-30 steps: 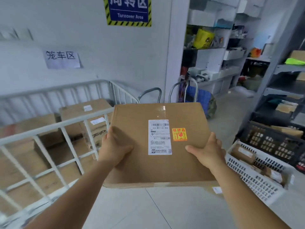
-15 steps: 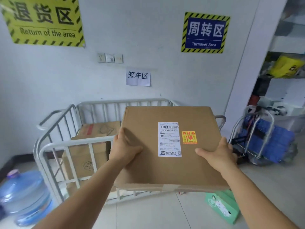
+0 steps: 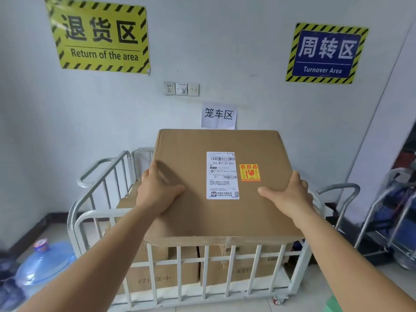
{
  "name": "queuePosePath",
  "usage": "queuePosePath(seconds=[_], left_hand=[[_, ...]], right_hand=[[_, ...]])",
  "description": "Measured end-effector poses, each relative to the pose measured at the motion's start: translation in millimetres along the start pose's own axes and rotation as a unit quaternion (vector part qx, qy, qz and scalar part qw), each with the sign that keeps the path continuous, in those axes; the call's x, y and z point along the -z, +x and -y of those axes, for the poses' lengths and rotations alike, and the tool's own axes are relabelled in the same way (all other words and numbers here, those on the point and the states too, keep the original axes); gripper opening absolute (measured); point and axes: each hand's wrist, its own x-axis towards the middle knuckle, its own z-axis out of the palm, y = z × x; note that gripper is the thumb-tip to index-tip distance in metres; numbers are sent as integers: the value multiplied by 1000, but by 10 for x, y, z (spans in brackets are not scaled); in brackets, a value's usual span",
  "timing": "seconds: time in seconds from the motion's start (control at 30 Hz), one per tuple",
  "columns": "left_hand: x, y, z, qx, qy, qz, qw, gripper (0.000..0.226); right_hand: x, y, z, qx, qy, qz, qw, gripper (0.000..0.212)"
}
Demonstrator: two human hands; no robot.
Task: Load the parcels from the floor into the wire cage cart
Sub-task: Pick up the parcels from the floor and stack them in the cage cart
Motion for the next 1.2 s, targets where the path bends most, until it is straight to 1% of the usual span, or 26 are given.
queuePosePath(seconds=[0.13,0.3,0.43,0.57,0.73,0.9,1.0,1.13,1.2], left_hand=[[-151,582,-55,-12,0,-13,1000,100],[-502,1359,-157,-10,-9,-13,1000,103],[-861,1868,-171,-1,-18,-2,1000,101],[-1195,2287,-134,15,-26,25,999,99],[-1665,2829,-73,17,-33,49,998,94],[-2229,3337,82,26,-27,90,995,96],[-2583,3564,172,40,-29,121,991,97],[-2976,3688,301,53,-11,152,987,95],[-3322,3814,380,66,1,186,980,93]], right_hand=[[-254,593,206,11,18,3,1000,107],[-496,1438,382,17,20,4,1000,109],[-660,2008,448,14,3,3,1000,111],[-837,2464,415,-3,-3,13,1000,110],[-1054,2977,317,-29,-11,14,999,107],[-1288,3459,139,-67,-10,21,997,102],[-1426,3721,-17,-96,-16,27,995,104],[-1568,3926,-272,-132,-37,43,990,114],[-1655,4118,-492,-168,-51,45,983,115]])
